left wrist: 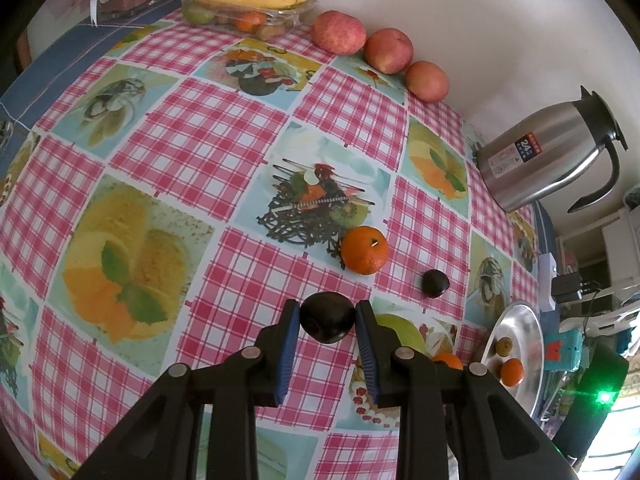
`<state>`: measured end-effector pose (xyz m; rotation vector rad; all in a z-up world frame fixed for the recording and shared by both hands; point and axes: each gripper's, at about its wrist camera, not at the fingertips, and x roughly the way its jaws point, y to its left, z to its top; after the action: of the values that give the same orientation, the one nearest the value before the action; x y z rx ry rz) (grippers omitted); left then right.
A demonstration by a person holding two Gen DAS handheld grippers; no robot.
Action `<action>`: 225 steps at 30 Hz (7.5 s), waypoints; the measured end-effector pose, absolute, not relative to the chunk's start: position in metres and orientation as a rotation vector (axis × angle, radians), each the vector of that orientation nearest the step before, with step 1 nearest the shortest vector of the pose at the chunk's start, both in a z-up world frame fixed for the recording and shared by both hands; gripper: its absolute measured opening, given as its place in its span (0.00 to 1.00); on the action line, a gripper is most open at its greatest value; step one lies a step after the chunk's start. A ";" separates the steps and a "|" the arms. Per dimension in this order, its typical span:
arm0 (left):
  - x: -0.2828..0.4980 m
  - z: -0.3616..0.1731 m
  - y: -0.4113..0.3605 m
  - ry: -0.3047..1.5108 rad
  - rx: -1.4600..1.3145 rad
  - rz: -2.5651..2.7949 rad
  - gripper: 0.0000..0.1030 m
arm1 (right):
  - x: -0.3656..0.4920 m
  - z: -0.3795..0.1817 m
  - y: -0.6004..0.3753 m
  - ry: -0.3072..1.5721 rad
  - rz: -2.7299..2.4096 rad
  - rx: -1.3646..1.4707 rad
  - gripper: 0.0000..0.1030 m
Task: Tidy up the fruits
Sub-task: 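Carry the black plum and the orange over the steel plate, then open both grippers to drop the plum and orange into the plate, then move both open grippers back toward the fruit cluster, then close the right gripper on the brown kiwi while the left gripper grasps the green mango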
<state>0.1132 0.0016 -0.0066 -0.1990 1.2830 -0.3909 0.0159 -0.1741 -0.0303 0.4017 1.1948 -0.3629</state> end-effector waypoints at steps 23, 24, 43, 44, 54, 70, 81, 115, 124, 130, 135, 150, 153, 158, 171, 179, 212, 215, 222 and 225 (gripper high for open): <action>0.110 0.019 0.003 1.201 -0.191 -0.376 0.30 | 0.000 0.026 -0.182 1.013 -0.358 0.429 0.36; 0.109 0.020 0.002 1.199 -0.189 -0.378 0.30 | -0.001 0.026 -0.182 1.012 -0.360 0.429 0.36; 0.063 0.034 -0.076 1.165 -0.012 -0.575 0.30 | -0.055 0.027 -0.246 0.973 -0.606 0.495 0.36; 0.057 0.034 -0.084 1.158 0.009 -0.597 0.30 | -0.059 0.028 -0.250 0.967 -0.625 0.501 0.36; 0.017 0.022 -0.141 1.135 0.139 -0.734 0.30 | -0.085 0.034 -0.277 0.913 -0.778 0.510 0.36; -0.005 -0.002 -0.175 1.120 0.231 -0.809 0.30 | -0.106 -0.003 -0.310 0.988 -0.888 0.583 0.36; -0.012 -0.009 -0.183 1.133 0.272 -0.831 0.30 | -0.109 -0.014 -0.312 1.019 -0.898 0.608 0.37; 0.052 0.020 -0.114 1.148 0.127 -0.543 0.55 | -0.096 0.010 -0.293 0.970 -0.861 0.531 0.58; 0.077 0.022 -0.066 1.160 0.049 -0.396 0.63 | -0.070 0.016 -0.261 0.982 -0.720 0.504 0.58; 0.081 0.026 -0.050 1.149 0.035 -0.371 0.67 | -0.053 0.021 -0.236 0.993 -0.644 0.472 0.58; 0.086 0.030 -0.030 1.128 0.026 -0.321 0.67 | -0.047 0.024 -0.222 1.008 -0.620 0.455 0.58; 0.101 0.023 -0.002 1.132 -0.018 -0.275 0.83 | -0.012 0.028 -0.188 1.046 -0.579 0.422 0.61; 0.105 0.025 0.007 1.097 -0.010 -0.215 0.95 | -0.004 0.025 -0.183 1.043 -0.560 0.394 0.80; 0.116 0.027 0.019 1.053 -0.003 -0.158 1.00 | 0.003 0.015 -0.184 1.065 -0.538 0.367 0.89; 0.128 0.023 0.010 1.057 -0.023 -0.178 1.00 | 0.007 0.018 -0.198 1.014 -0.536 0.383 0.95; 0.127 0.019 0.001 1.094 -0.030 -0.229 1.00 | 0.011 0.016 -0.192 1.025 -0.490 0.389 0.95; 0.124 -0.026 -0.012 1.334 -0.085 -0.281 1.00 | 0.019 -0.026 -0.157 1.183 -0.284 0.414 0.40; 0.124 -0.028 -0.013 1.347 -0.093 -0.288 1.00 | 0.020 -0.029 -0.157 1.192 -0.278 0.422 0.34; 0.124 -0.028 -0.015 1.352 -0.109 -0.303 1.00 | 0.020 -0.034 -0.157 1.197 -0.258 0.449 0.28; 0.124 -0.031 -0.018 1.371 -0.126 -0.320 1.00 | 0.020 -0.034 -0.159 1.190 -0.247 0.476 0.23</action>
<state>0.1241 -0.0182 -0.0308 -0.1260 1.3707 -0.3195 0.0201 -0.1589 -0.0344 0.4755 1.1898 -0.2467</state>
